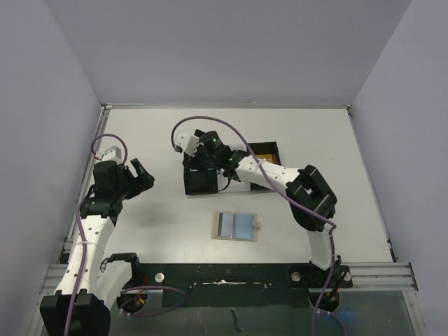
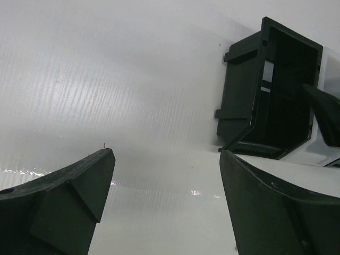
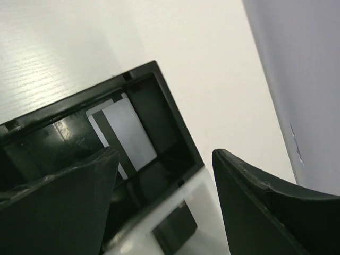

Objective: Take the credit cards out of the card holder

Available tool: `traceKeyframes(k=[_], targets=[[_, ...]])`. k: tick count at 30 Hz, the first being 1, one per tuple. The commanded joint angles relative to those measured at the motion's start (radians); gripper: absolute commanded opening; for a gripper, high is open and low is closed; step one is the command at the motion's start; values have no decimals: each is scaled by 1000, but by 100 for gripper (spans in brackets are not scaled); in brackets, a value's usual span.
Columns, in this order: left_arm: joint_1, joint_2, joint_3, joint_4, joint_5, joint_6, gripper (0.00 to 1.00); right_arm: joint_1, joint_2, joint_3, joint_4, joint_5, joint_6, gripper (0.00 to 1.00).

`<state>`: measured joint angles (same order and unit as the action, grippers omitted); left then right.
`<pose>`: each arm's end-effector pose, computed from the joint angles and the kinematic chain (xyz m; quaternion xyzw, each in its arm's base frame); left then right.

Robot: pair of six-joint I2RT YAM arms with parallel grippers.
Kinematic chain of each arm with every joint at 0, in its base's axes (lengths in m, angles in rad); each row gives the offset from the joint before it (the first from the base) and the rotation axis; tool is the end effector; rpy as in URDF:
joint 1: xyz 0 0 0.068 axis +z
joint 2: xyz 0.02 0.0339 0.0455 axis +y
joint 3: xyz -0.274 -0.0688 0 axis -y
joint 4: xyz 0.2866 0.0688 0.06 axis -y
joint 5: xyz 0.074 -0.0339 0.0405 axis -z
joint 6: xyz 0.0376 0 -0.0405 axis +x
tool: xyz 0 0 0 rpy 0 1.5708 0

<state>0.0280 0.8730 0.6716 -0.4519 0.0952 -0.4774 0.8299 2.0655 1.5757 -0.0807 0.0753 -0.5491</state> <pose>0.2253 0.0027 0.2572 -0.2035 0.8724 -0.1401 0.4217 0.3565 0.3855 0.2126 -0.5439 0.6881 0.0344 0.4791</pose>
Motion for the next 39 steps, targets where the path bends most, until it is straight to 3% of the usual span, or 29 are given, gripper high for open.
traceKeyframes(k=[1, 9, 12, 15, 19, 22, 28, 34, 39], targets=[[6, -4, 7, 69, 39, 26, 80, -14, -252, -157, 253, 87, 212, 72], [3, 23, -10, 127, 198, 45, 79, -29, -686, -626, 380, 205, 737, 78], [-8, 31, -10, 171, 303, 55, 76, -56, -808, -760, 332, 205, 1028, 87], [-48, 40, -64, 247, 422, 3, 75, -120, -888, -854, 279, 66, 1237, 79], [-180, 73, -117, 354, 492, -125, 72, -142, -958, -921, 201, -41, 1462, 78], [-363, 89, -130, 433, 420, -191, 71, -130, -959, -996, 225, -111, 1595, 74], [-551, 208, -148, 497, 340, -250, 65, -37, -907, -1046, 217, -126, 1707, 57], [-600, 295, -186, 558, 348, -303, 52, 9, -837, -1043, 192, -131, 1743, 50], [-614, 323, -186, 576, 350, -316, 51, 12, -783, -1043, 192, -163, 1763, 47]])
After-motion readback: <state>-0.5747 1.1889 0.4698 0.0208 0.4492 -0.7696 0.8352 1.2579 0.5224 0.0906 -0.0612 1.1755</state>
